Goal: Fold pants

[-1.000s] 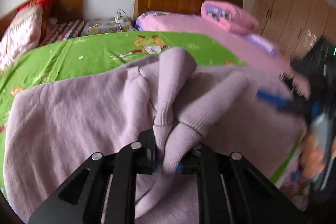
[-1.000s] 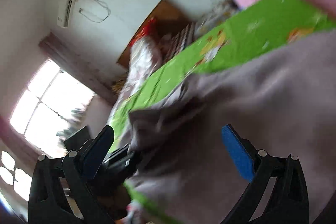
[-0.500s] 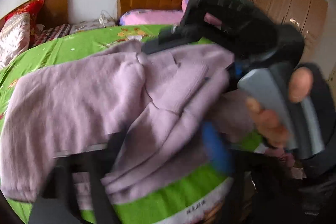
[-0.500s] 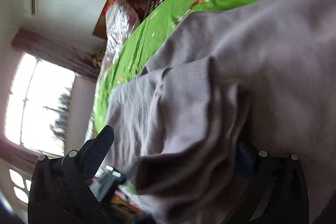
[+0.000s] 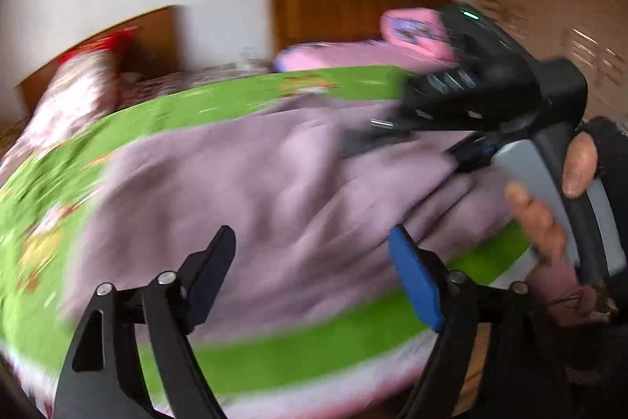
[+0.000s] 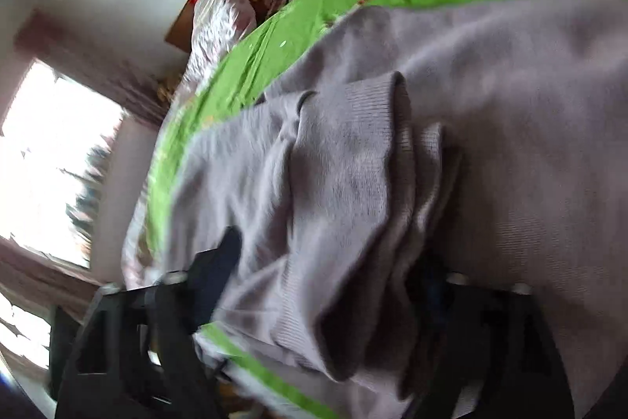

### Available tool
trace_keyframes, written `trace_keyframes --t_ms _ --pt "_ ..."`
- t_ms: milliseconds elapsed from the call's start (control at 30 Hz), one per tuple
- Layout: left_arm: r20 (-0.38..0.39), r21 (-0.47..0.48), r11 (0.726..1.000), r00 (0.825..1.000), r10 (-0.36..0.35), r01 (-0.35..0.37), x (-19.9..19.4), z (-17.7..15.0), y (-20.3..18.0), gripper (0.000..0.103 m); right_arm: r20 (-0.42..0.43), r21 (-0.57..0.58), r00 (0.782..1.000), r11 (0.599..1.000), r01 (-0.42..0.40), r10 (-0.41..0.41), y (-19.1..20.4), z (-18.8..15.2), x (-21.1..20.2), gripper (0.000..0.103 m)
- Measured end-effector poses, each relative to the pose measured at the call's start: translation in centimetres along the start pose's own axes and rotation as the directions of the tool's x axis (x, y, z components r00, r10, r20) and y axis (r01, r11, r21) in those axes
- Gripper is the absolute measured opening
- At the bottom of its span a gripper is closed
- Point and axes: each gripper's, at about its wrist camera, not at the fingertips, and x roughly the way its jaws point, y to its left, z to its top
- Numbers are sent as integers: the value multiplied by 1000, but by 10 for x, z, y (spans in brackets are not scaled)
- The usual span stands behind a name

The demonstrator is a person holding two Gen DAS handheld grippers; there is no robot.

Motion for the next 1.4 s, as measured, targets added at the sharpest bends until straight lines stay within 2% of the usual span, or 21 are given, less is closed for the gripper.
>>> trace_keyframes --t_ms 67,100,200,267,333,433,500,567,633,700,767,800,833,900,933,967,1033,1133,1233,1333,1400 --pt "10 -98 989 994 113 -112 -32 -23 43 87 39 -76 998 995 60 -57 7 -4 -1 21" --pt "7 -138 980 989 145 -142 -42 -32 59 89 90 -116 995 992 45 -35 12 -3 -7 16" --pt "-60 -304 929 978 202 -211 -67 -60 120 89 177 -173 983 985 -6 37 30 4 -25 15" --pt "-73 -367 904 976 206 -219 -76 -68 138 89 229 -235 968 971 -48 104 58 20 -36 15" --pt "-43 -367 912 983 179 -182 -80 -63 130 89 259 -309 956 950 -50 134 96 39 -41 15" --pt "-18 -303 945 993 120 -120 -66 -49 97 90 276 -421 948 907 -27 156 157 60 -44 14" --pt "-14 -277 951 991 136 -134 -52 -35 85 91 273 -499 945 867 -22 181 202 67 -47 14" --pt "-23 -331 931 988 156 -155 -38 -26 85 91 269 -551 941 834 -25 205 239 72 -47 14" --pt "-25 -421 889 982 189 -182 -30 -20 98 92 252 -606 943 795 -22 218 275 69 -49 14" --pt "-29 -460 863 974 223 -211 -26 -10 109 93 245 -657 946 754 2 212 305 63 -43 14" --pt "-78 -442 851 957 280 -285 -16 -6 118 94 233 -682 949 732 4 213 320 59 -38 14" --pt "-129 -418 840 938 321 -345 -10 -8 123 94 234 -688 948 726 5 215 325 57 -37 14" --pt "-179 -413 828 925 336 -380 -7 -19 133 94 237 -687 946 727 2 221 329 59 -37 14" --pt "-210 -442 805 918 336 -395 -16 -43 151 100 240 -675 943 738 -7 229 328 64 -38 14" --pt "-196 -454 812 930 311 -367 -23 -53 157 101 246 -664 942 747 -7 227 326 68 -39 14" --pt "-162 -469 830 953 256 -303 -31 -63 162 101 249 -657 943 754 -5 222 323 72 -39 14" --pt "-146 -431 853 955 256 -295 -40 -67 157 101 251 -647 944 762 0 213 316 76 -35 14" --pt "-140 -350 878 945 296 -327 -50 -64 146 100 248 -622 946 783 -8 207 312 81 -29 14" --pt "-64 -395 886 970 236 -242 -68 -48 132 100 247 -616 947 788 -11 207 312 83 -27 14" --pt "-87 -328 894 951 295 -307 -54 -30 131 101 250 -611 941 791 -29 228 313 83 -32 14" --pt "-133 -355 858 928 347 -372 -41 -36 148 102 261 -608 936 794 -31 236 309 84 -38 14"
